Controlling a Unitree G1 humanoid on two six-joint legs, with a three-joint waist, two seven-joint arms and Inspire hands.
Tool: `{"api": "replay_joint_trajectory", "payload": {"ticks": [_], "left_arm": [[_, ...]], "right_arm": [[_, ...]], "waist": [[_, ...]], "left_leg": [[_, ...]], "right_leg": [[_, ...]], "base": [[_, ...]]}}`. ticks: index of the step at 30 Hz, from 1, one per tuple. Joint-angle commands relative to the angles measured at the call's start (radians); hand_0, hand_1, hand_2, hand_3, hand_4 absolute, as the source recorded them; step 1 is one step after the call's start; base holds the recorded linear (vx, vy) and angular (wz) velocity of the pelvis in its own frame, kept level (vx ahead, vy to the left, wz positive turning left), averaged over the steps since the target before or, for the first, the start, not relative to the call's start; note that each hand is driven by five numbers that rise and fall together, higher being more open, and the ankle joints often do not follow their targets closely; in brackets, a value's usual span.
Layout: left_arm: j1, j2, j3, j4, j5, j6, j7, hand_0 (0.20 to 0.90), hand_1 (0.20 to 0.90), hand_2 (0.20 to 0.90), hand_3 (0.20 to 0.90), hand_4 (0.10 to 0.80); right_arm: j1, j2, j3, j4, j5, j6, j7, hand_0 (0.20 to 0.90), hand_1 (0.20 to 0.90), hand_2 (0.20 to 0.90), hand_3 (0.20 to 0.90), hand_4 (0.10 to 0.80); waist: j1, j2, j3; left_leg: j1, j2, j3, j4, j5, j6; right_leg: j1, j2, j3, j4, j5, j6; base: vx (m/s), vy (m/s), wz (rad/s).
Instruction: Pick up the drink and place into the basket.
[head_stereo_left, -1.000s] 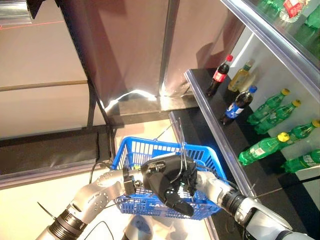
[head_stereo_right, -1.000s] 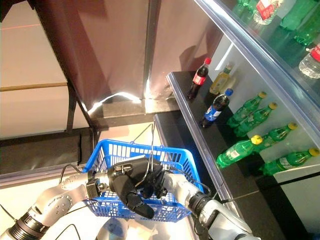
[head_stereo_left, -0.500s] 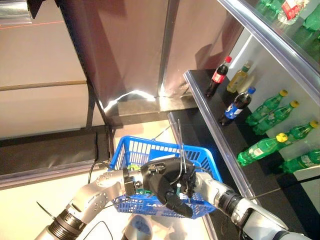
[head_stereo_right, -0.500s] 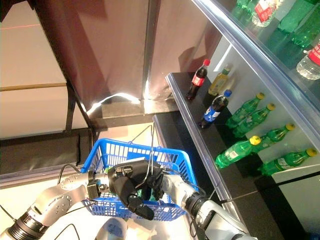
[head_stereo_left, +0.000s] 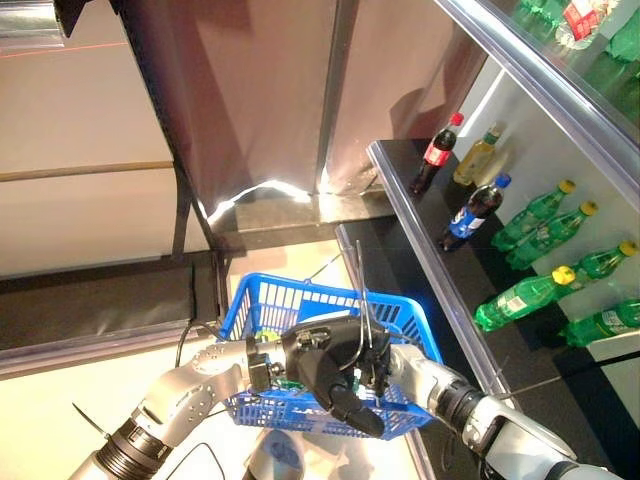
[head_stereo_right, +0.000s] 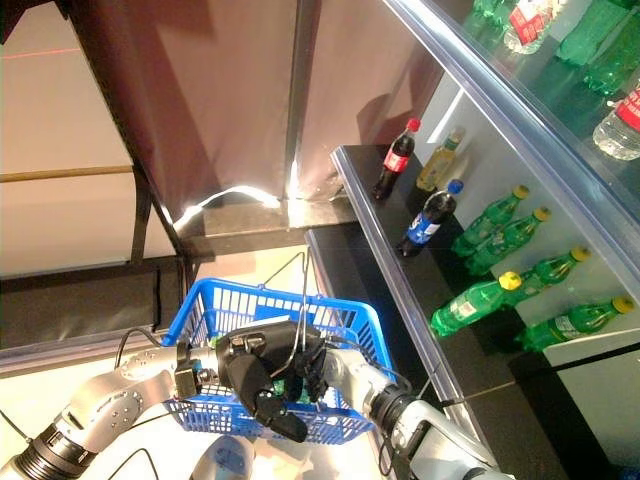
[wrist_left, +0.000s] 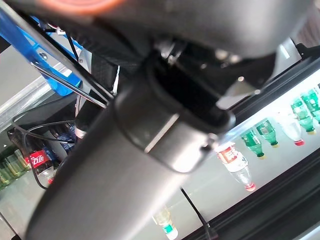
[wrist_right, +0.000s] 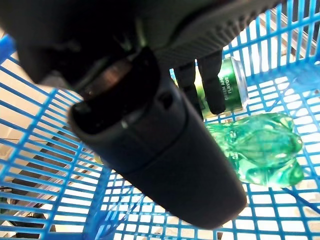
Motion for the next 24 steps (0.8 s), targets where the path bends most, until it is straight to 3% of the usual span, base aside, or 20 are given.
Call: {"api": "replay_joint_trajectory", "payload": {"ticks": [1,11,18,24], "left_arm": [[-0.184,-0.221,0.008,-0.324,-0.209,-0.227,-0.119,0.300,0.300,0.300,0.200,0.100],[-0.116,-0.186,0.084,-0.295,-0.176,-0.297,-0.032,0.300,0.300,0.300,0.200,0.100],[-0.035,-0.158,0.189,-0.259,-0.176,-0.369,0.042,0.300,0.300,0.300,0.200,0.100],[0.009,-0.172,0.261,-0.214,-0.160,-0.407,0.104,0.300,0.300,0.300,0.200,0.100]], "right_arm": [[-0.102,-0.006,0.007,-0.001,0.025,-0.023,-0.068,0.900,0.900,0.900,0.900,0.800],[-0.066,-0.093,-0.082,-0.170,0.145,-0.052,-0.161,0.900,0.900,0.900,0.900,0.800],[0.019,-0.142,-0.193,-0.341,0.214,-0.108,-0.224,0.900,0.900,0.900,0.900,0.800],[0.077,-0.151,-0.268,-0.409,0.237,-0.147,-0.246,0.900,0.900,0.900,0.900,0.800]], "waist": [[0.017,0.018,-0.150],[-0.006,0.033,-0.151],[-0.038,0.052,-0.153],[-0.059,0.063,-0.157]], "left_leg": [[0.008,-0.027,-0.027,-0.019,-0.021,0.011],[0.000,-0.040,-0.012,-0.019,0.004,0.023],[0.012,-0.038,0.023,-0.019,0.001,0.031],[0.020,-0.033,0.053,-0.019,-0.005,0.035]], "right_leg": [[0.032,0.041,0.028,0.005,-0.019,-0.033],[0.017,0.026,0.025,0.005,0.012,-0.031],[0.015,0.016,0.052,0.005,0.016,-0.023],[0.014,0.009,0.068,0.005,0.014,-0.019]], "base": [[0.000,0.000,0.00],[-0.025,0.030,-0.01],[-0.012,0.016,-0.09],[-0.021,0.014,-0.21]]}}
